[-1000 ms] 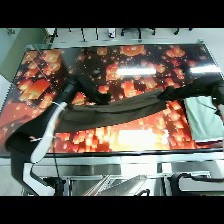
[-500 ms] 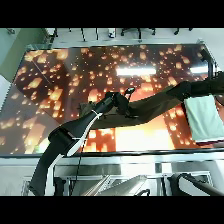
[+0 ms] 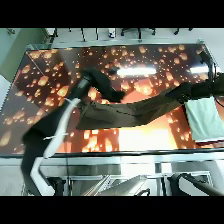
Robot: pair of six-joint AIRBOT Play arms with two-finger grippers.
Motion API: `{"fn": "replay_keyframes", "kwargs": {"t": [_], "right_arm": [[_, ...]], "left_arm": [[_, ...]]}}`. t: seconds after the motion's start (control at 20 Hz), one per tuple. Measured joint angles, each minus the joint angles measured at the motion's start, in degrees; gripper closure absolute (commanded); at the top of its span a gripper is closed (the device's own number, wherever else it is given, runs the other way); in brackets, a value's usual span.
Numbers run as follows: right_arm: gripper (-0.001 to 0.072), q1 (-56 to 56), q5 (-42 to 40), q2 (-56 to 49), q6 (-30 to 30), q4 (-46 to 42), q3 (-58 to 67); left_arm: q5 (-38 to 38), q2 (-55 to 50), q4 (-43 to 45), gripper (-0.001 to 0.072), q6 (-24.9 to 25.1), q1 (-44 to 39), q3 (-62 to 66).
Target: Fold the shirts.
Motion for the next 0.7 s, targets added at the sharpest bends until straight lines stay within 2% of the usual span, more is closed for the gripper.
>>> {"fn": "replay_keyframes", "kwargs": {"t": [0.15, 0.25, 0.35, 0.45, 0.5, 0.55, 0.6, 0.7], "right_arm": [[0.069, 4.85, 3.17, 0.0, 2.29, 1.42, -0.02], [0.069, 12.48, 9.09, -0.28, 3.96, 2.08, -0.13], [0.069, 23.12, 19.3, -1.73, 5.25, 2.54, -0.15], [0.0689, 36.02, 34.07, -5.42, 6.32, 2.93, -0.15], [0.0638, 42.82, 42.69, -8.13, 6.58, 3.02, -0.11], [0.0315, 49.16, 51.65, -11.41, 7.08, 3.26, 0.0], [0.0054, 54.99, 60.11, -15.15, 7.15, 3.32, 0.2], [0.0041, 64.13, 73.72, -22.71, 7.37, 2.89, 0.76]], "left_arm": [[6.27, 11.82, 7.13, 0.0686, 0.17, 8.61, -0.2], [8.83, 18.8, 10.23, 0.0685, 0.2, 14.1, -0.24], [10.69, 25.05, 12.13, 0.0685, 0.24, 19.61, -0.31], [12.15, 30.14, 13.25, 0.0685, 0.39, 24.13, -0.33], [12.5, 32.13, 13.49, 0.0685, 0.39, 25.83, -0.35], [13.0, 34.21, 13.73, 0.0685, 0.42, 27.36, -0.37], [13.11, 36.0, 13.9, 0.0686, 0.46, 28.46, -0.5], [12.48, 39.69, 14.01, 0.0685, 0.61, 29.88, -2.43]]}}
